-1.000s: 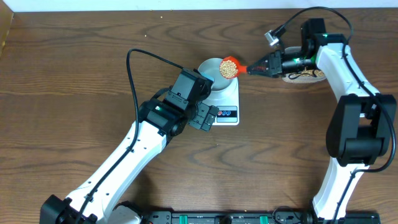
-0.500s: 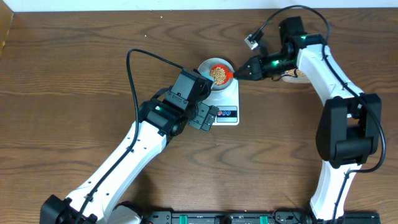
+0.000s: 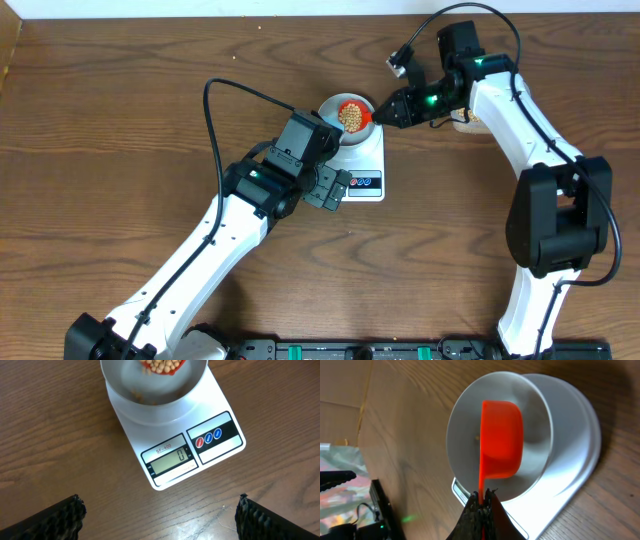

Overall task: Scoop item into bowl and weigh 50g on scale
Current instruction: 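Tilt the scoop with the right gripper to pour soybeans into the bowl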

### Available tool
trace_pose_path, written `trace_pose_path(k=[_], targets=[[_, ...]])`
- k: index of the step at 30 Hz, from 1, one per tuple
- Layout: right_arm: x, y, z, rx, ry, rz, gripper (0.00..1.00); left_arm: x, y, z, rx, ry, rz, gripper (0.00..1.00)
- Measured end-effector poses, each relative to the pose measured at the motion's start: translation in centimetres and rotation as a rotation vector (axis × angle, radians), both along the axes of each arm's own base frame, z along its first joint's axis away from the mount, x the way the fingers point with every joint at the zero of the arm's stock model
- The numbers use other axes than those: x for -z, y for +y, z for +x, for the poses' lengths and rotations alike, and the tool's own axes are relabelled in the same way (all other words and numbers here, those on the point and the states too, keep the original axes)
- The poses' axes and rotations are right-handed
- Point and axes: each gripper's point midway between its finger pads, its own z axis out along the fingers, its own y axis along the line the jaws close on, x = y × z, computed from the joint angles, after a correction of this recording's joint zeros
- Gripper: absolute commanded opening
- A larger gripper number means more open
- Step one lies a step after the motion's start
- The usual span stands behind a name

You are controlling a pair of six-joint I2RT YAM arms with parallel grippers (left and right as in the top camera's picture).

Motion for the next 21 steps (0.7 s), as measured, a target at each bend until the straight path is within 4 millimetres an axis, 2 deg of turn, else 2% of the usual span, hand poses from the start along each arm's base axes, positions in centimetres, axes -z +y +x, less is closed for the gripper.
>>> trace_pose_path(k=[11,21], targets=[[-1.4,-0.8,0.5,0.029,-0.075,-0.073,0.01,0.0,0.0,0.0,0.0,0.0,0.0,0.98],[-1.1,1.0,-0.3,-0.024,-0.111,-0.12,0.01,0.0,0.0,0.0,0.0,0.0,0.0,0.98]])
